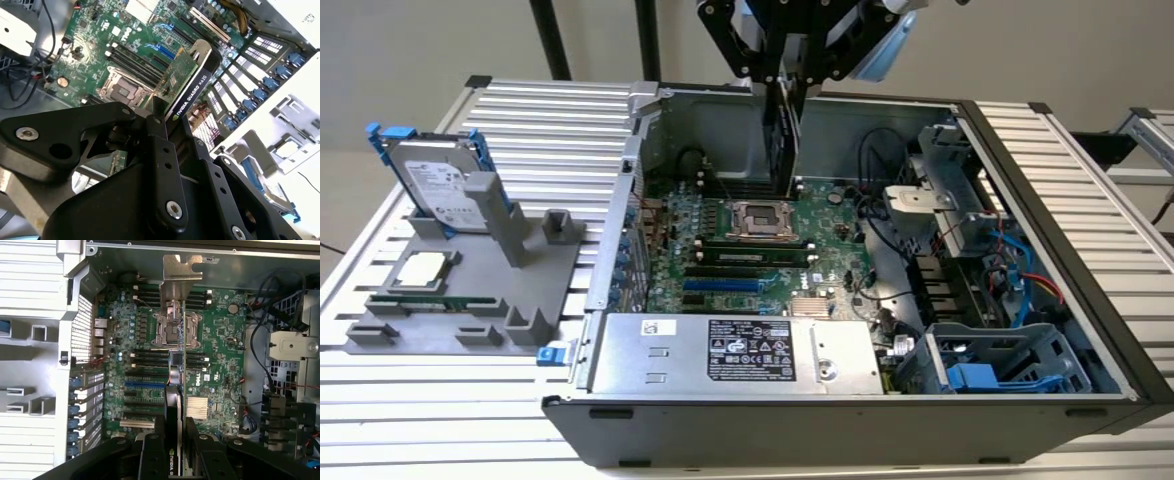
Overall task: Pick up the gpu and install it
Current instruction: 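Insert the gpu into the slot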
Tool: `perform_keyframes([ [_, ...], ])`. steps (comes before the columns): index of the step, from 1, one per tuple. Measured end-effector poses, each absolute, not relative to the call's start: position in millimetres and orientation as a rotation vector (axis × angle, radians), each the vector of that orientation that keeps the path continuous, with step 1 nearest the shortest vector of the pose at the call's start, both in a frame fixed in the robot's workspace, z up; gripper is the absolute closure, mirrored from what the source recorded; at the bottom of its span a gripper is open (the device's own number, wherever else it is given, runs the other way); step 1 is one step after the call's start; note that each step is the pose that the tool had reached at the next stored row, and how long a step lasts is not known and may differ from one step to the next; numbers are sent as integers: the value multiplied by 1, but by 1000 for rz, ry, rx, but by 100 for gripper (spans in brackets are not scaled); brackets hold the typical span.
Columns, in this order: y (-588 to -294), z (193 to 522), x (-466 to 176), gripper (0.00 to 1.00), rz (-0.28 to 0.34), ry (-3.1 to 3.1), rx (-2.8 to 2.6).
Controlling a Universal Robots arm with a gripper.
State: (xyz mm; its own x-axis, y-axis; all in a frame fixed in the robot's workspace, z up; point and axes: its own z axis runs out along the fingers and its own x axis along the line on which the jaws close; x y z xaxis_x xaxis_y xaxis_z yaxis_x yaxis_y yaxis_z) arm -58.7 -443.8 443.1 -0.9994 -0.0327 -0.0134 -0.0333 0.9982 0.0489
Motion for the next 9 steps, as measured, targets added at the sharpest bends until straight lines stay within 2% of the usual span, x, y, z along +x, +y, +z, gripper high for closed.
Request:
perform_keyframes([
  [9,-444,443,-59,100,77,3127,-110],
])
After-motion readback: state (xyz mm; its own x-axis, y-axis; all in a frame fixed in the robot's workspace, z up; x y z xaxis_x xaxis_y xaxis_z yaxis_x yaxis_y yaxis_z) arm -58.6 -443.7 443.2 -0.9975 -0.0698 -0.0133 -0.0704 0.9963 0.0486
